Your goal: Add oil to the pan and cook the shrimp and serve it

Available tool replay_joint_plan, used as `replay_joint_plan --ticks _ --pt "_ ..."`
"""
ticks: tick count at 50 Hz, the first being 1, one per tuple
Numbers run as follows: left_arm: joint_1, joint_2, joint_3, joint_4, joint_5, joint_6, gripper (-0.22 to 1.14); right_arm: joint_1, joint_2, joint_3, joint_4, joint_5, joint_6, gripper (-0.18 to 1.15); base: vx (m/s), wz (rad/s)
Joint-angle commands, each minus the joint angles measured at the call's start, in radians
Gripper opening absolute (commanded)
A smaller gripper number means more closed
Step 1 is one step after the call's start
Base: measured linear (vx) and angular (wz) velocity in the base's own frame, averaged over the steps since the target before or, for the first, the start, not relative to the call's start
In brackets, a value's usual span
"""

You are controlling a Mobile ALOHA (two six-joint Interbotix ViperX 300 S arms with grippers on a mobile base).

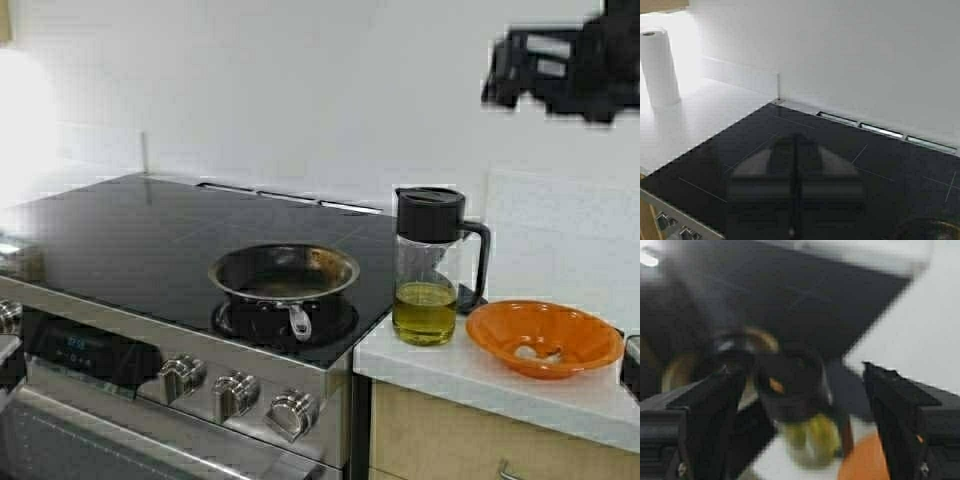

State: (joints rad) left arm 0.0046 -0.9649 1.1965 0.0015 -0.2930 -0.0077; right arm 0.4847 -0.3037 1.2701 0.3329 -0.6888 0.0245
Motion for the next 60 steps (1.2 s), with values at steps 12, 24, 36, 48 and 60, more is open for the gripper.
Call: replay_joint_plan --ticks 12,24,36,48,60 --pt "0.002 0.002 -0.005 0.0 -0.006 0.0 0.03 0.235 0.46 -0.064 0.376 -0.339 -0.069 1.0 0.0 0.0" --pt "0.0 -0.002 0.002 0.0 -0.005 -0.002 0.03 0.336 0.736 -0.146 0.603 -0.497 0.026 1.0 0.0 0.0" --pt "0.002 -0.003 0.003 0.0 -0.005 -0.005 0.03 0.337 0.828 -0.176 0.607 -0.537 0.054 1.0 0.0 0.0" --pt "0.0 -0.005 0.009 0.0 -0.006 -0.005 0.03 0.337 0.882 -0.221 0.607 -0.549 0.052 1.0 0.0 0.0" --pt "0.0 -0.017 0.015 0.0 -0.005 -0.005 0.03 0.325 0.899 -0.261 0.604 -0.549 0.031 1.0 0.0 0.0"
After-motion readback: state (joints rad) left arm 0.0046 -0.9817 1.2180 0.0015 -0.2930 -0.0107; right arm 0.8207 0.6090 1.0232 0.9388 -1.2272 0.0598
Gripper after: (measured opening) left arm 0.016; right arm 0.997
